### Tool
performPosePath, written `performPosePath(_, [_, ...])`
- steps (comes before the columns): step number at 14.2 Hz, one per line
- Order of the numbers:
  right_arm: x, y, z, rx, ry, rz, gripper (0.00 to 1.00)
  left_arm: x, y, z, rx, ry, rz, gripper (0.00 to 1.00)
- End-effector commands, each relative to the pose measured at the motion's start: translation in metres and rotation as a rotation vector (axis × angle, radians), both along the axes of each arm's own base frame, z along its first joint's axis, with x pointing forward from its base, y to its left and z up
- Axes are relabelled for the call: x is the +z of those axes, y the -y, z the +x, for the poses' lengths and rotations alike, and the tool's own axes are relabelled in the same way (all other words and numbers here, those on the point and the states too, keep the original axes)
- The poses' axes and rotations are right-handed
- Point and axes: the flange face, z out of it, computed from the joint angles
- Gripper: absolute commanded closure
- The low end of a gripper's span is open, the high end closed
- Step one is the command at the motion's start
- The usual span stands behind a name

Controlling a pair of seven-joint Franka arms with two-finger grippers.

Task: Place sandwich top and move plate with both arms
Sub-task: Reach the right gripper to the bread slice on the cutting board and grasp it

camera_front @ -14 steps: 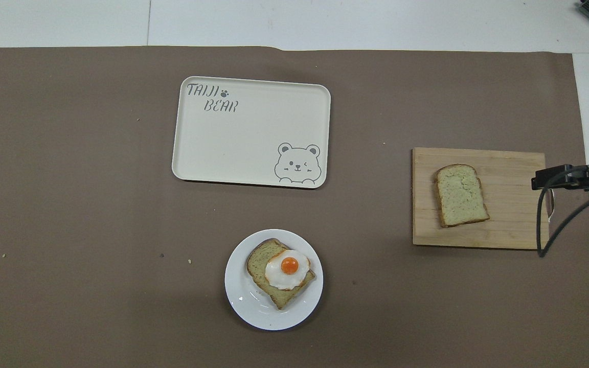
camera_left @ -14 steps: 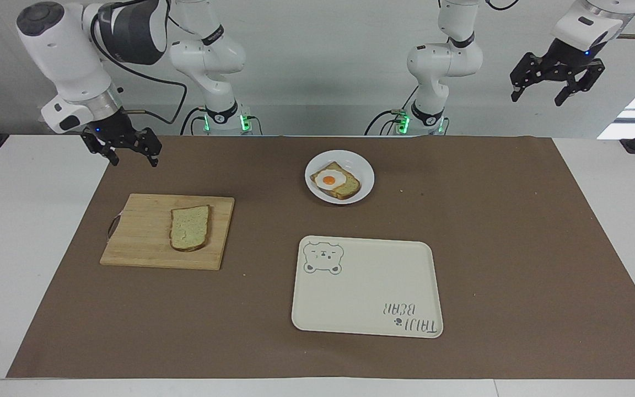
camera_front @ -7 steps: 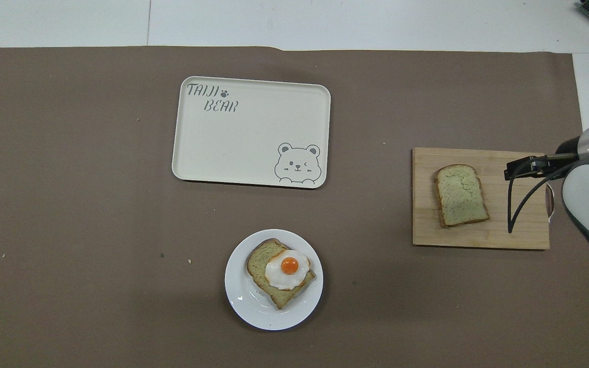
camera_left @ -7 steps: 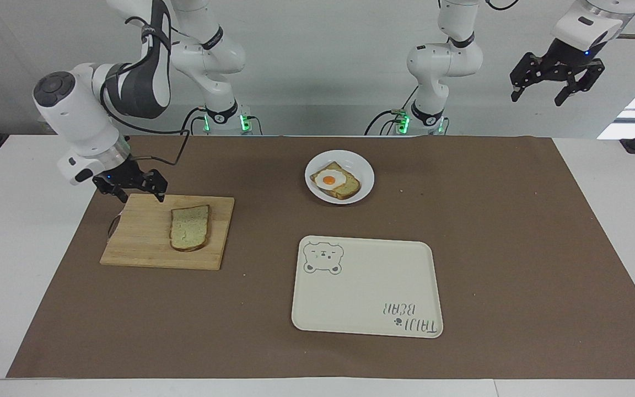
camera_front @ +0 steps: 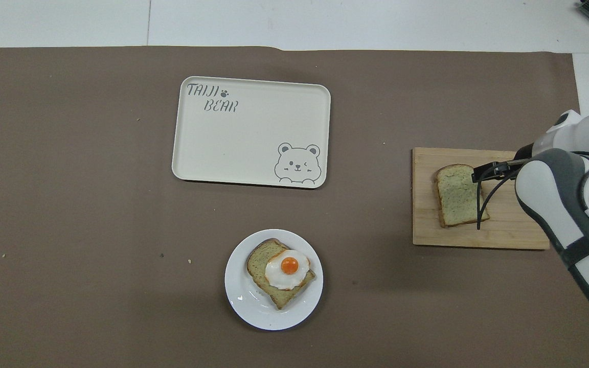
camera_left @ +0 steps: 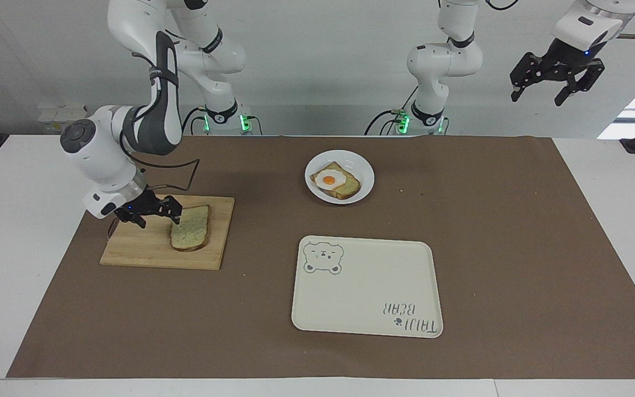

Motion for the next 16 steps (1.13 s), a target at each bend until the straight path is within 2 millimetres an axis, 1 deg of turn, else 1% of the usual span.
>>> performPosePath(1, [-0.024, 0.002, -0.013, 0.016, 0.017, 0.034, 0.00, 0.001, -0.001, -0.007, 0.005, 0.003, -0.012, 0.00])
performPosePath(3, [-0.029, 0.008, -0.015, 0.003, 0.021, 0.056, 0.00, 0.001, -0.001, -0.007, 0.005, 0.003, -0.012, 0.00])
performPosePath(4, [-0.036, 0.011, -0.019, -0.019, 0.014, 0.080, 0.00, 0.001, -0.001, -0.007, 0.005, 0.003, -0.012, 0.00])
performPosePath(5, [-0.042, 0.009, -0.020, -0.032, 0.009, 0.095, 0.00, 0.001, -0.001, -0.007, 0.005, 0.003, -0.012, 0.00])
performPosePath(7, [-0.044, 0.010, -0.021, -0.029, 0.007, 0.096, 0.00, 0.001, -0.001, -0.007, 0.005, 0.003, -0.012, 0.00])
performPosePath(8, [-0.049, 0.011, -0.025, -0.020, 0.000, 0.097, 0.00, 0.001, -0.001, -0.007, 0.005, 0.003, -0.012, 0.00])
performPosePath(9, [-0.051, 0.012, -0.025, -0.014, 0.009, 0.095, 0.01, 0.001, -0.001, -0.007, 0.005, 0.003, -0.012, 0.00])
performPosePath(10, [-0.052, 0.012, -0.025, -0.017, 0.010, 0.094, 0.07, 0.001, -0.001, -0.007, 0.005, 0.003, -0.012, 0.00])
performPosePath(11, [-0.056, 0.013, -0.027, -0.024, 0.002, 0.095, 0.18, 0.001, -0.001, -0.007, 0.005, 0.003, -0.012, 0.00])
performPosePath(12, [-0.057, 0.013, -0.028, -0.024, 0.000, 0.096, 0.25, 0.001, -0.001, -0.007, 0.005, 0.003, -0.012, 0.00])
performPosePath(13, [-0.057, 0.014, -0.027, -0.026, 0.000, 0.095, 0.50, 0.001, -0.001, -0.007, 0.005, 0.003, -0.012, 0.00])
performPosePath(14, [-0.058, 0.012, -0.027, -0.024, -0.003, 0.096, 0.82, 0.001, -0.001, -0.007, 0.005, 0.003, -0.012, 0.00])
performPosePath(15, [-0.058, 0.011, -0.027, -0.042, -0.005, 0.095, 1.00, 0.001, -0.001, -0.007, 0.005, 0.003, -0.012, 0.00])
performPosePath(16, [-0.058, 0.011, -0.026, -0.059, -0.007, 0.094, 1.00, 0.001, -0.001, -0.007, 0.005, 0.003, -0.012, 0.00])
